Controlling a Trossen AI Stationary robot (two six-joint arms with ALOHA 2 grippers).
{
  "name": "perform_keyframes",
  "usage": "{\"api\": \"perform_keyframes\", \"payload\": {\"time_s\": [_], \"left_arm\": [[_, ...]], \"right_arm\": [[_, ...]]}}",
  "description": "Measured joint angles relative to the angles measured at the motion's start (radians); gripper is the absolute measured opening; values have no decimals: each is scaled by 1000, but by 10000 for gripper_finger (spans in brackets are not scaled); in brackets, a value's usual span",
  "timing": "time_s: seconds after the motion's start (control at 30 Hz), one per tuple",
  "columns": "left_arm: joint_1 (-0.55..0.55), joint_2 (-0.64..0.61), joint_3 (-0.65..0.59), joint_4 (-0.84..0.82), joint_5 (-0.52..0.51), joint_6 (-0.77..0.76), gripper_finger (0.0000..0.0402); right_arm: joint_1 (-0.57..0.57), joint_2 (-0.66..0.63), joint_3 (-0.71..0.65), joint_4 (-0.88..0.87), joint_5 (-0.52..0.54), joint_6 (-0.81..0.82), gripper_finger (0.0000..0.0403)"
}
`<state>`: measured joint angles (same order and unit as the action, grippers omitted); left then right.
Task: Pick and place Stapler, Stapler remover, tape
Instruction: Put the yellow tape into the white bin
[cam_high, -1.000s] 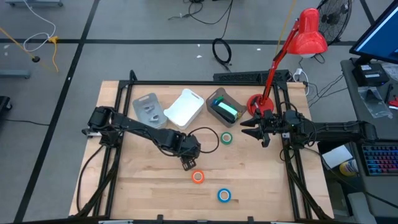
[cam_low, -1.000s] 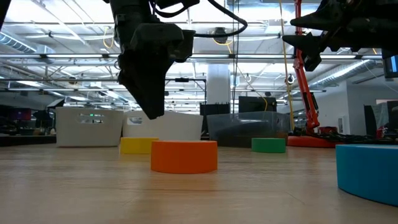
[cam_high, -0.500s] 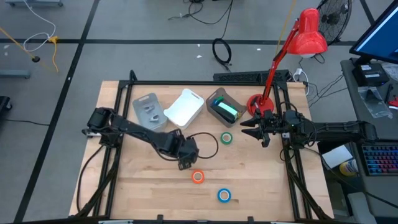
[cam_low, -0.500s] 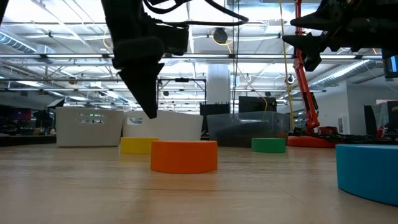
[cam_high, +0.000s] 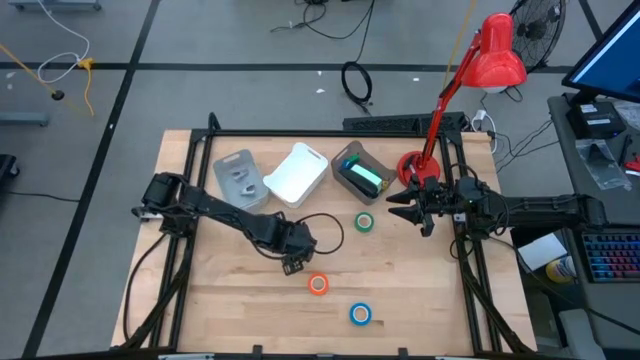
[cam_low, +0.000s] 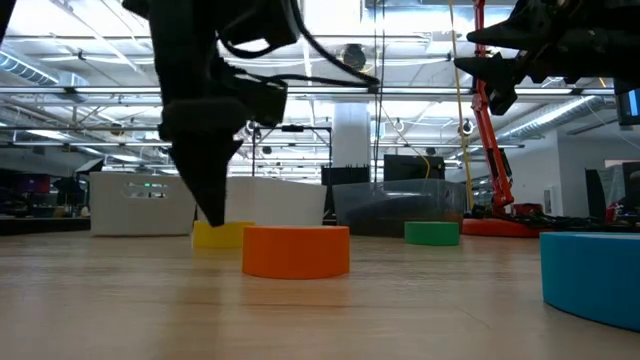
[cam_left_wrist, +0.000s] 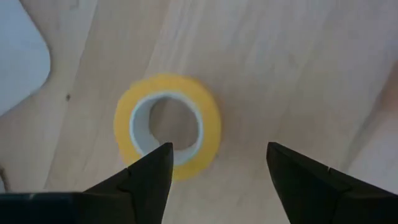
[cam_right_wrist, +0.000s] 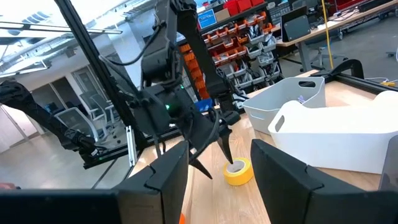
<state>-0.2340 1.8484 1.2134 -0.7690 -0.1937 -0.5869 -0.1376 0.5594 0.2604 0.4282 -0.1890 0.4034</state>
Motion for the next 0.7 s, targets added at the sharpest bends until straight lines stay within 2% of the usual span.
{"api": "perform_keyframes", "payload": {"time_s": [0.27, 0.5, 0.6, 0.7], "left_arm": [[20, 0, -78, 170, 2, 10, 255], [35, -4, -139, 200, 49, -22, 251], [37, -5, -141, 203, 60, -42, 226], [37, -9, -142, 209, 61, -58, 177]], "right_arm": [[0, 0, 0, 0, 0, 2, 167], [0, 0, 0, 0, 0, 3, 167], [0, 0, 0, 0, 0, 3, 167], [0, 0, 0, 0, 2, 3, 167]]}}
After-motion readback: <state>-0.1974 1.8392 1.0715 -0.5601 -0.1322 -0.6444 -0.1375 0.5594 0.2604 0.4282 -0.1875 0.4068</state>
